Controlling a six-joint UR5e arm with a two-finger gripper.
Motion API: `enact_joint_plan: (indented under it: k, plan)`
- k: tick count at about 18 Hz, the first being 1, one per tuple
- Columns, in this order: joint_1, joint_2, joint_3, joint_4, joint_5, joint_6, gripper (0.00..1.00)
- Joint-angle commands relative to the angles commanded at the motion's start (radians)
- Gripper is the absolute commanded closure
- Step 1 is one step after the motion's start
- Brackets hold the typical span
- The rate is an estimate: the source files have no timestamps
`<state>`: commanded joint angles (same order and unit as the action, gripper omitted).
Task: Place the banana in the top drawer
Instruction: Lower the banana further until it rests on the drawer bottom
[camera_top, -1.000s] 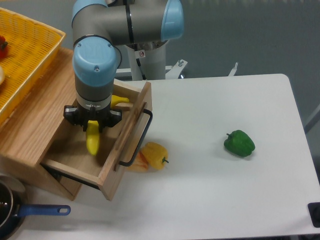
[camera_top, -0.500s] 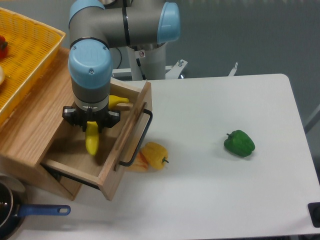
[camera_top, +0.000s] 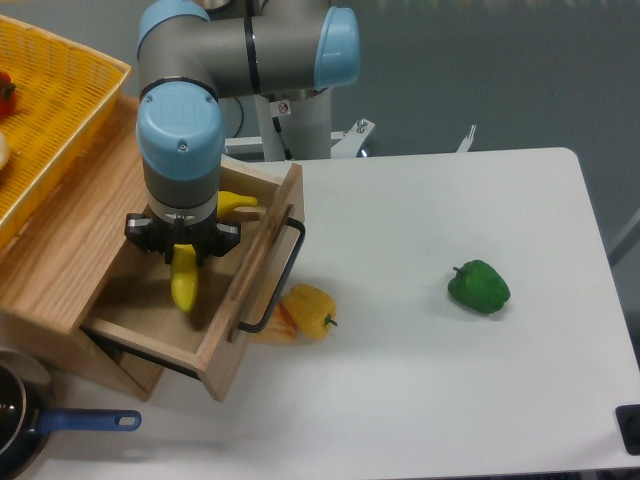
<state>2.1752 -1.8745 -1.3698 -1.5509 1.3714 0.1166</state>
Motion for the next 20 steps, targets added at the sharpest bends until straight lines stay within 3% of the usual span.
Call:
enact_joint_plan:
  k: [3, 16, 20]
  plan:
    - [0.0, 0.0, 0.0, 0.0, 0.005, 0.002, 0.55]
    - [-0.009, 0.006, 0.0, 0.0, 0.02, 0.002, 0.5]
    - [-0.005, 0.011, 0.002, 0.0, 0.018, 0.005, 0.44]
